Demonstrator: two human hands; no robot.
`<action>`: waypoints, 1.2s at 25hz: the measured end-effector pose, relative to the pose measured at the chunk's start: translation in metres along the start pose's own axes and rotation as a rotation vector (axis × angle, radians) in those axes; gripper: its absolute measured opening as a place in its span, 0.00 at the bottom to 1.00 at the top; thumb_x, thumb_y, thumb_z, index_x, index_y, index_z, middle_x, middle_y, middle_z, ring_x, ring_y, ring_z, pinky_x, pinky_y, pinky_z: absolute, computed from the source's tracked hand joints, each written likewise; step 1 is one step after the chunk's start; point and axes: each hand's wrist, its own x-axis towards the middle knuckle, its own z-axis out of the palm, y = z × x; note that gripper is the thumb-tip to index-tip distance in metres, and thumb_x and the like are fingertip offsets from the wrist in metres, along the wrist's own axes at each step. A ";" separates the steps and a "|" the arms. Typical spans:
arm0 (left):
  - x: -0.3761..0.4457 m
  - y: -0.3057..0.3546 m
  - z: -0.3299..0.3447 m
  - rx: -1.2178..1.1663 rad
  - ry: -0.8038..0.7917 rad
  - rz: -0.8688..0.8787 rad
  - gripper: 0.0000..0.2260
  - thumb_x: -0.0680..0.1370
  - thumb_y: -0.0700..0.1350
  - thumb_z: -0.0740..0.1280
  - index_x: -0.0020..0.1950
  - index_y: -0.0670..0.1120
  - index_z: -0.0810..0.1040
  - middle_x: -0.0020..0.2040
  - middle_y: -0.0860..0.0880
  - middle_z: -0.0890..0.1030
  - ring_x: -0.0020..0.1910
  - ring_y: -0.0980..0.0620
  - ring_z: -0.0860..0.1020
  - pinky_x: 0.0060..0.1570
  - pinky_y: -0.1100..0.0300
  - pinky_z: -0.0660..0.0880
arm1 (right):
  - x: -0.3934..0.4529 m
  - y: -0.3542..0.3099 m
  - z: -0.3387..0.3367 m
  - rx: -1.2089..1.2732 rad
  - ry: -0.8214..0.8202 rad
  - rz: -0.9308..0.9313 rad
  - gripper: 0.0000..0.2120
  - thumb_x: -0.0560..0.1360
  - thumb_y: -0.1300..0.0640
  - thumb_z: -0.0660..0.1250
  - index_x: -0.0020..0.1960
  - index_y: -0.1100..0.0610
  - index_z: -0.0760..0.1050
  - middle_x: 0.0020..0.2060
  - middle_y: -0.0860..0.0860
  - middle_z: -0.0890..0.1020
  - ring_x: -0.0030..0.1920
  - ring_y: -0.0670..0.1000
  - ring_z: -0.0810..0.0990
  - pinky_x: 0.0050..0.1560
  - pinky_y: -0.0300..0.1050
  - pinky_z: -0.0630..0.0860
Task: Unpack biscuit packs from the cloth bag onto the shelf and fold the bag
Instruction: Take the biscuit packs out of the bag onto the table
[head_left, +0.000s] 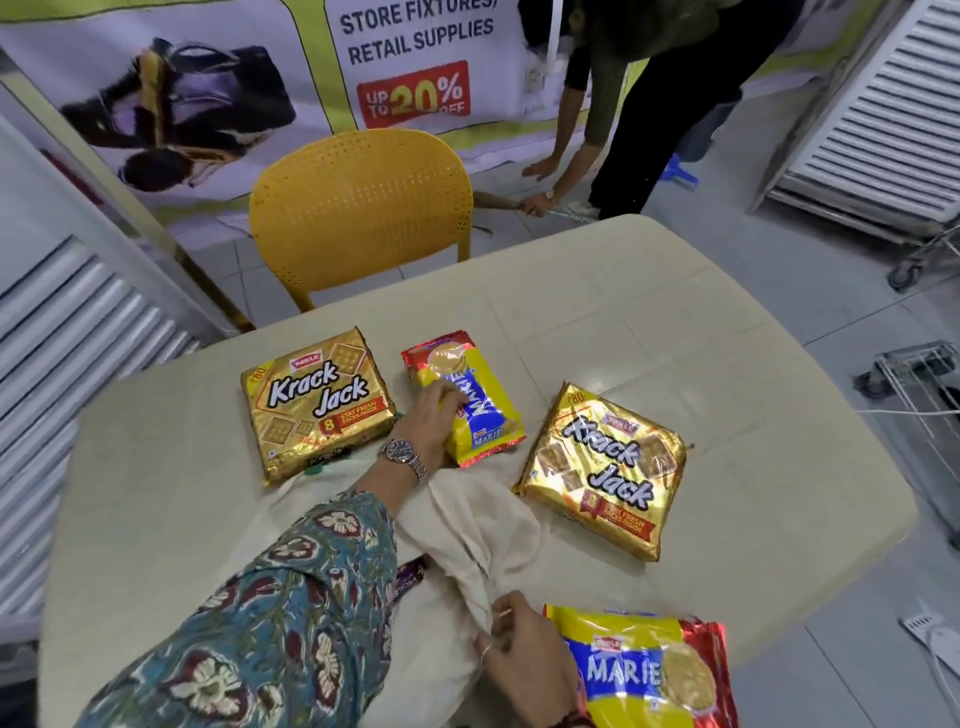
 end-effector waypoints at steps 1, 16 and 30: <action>-0.005 -0.002 -0.003 0.012 -0.022 -0.034 0.32 0.63 0.33 0.73 0.65 0.42 0.69 0.66 0.41 0.67 0.58 0.40 0.74 0.46 0.49 0.79 | -0.001 0.001 0.002 0.007 0.005 0.006 0.14 0.67 0.44 0.65 0.50 0.44 0.68 0.45 0.44 0.81 0.48 0.47 0.80 0.50 0.44 0.77; -0.240 -0.062 -0.027 0.016 0.006 -0.222 0.08 0.71 0.50 0.65 0.50 0.53 0.76 0.69 0.50 0.66 0.74 0.48 0.60 0.72 0.44 0.54 | -0.042 -0.037 0.044 -0.425 0.222 -0.490 0.20 0.70 0.54 0.66 0.62 0.55 0.70 0.57 0.53 0.75 0.58 0.57 0.74 0.55 0.51 0.71; -0.347 -0.077 0.015 -0.114 -0.270 -0.665 0.38 0.72 0.36 0.66 0.75 0.56 0.50 0.77 0.43 0.40 0.72 0.40 0.60 0.61 0.50 0.72 | -0.008 -0.096 0.108 -1.005 0.231 -0.767 0.23 0.56 0.59 0.77 0.50 0.54 0.78 0.45 0.53 0.79 0.44 0.56 0.78 0.43 0.50 0.75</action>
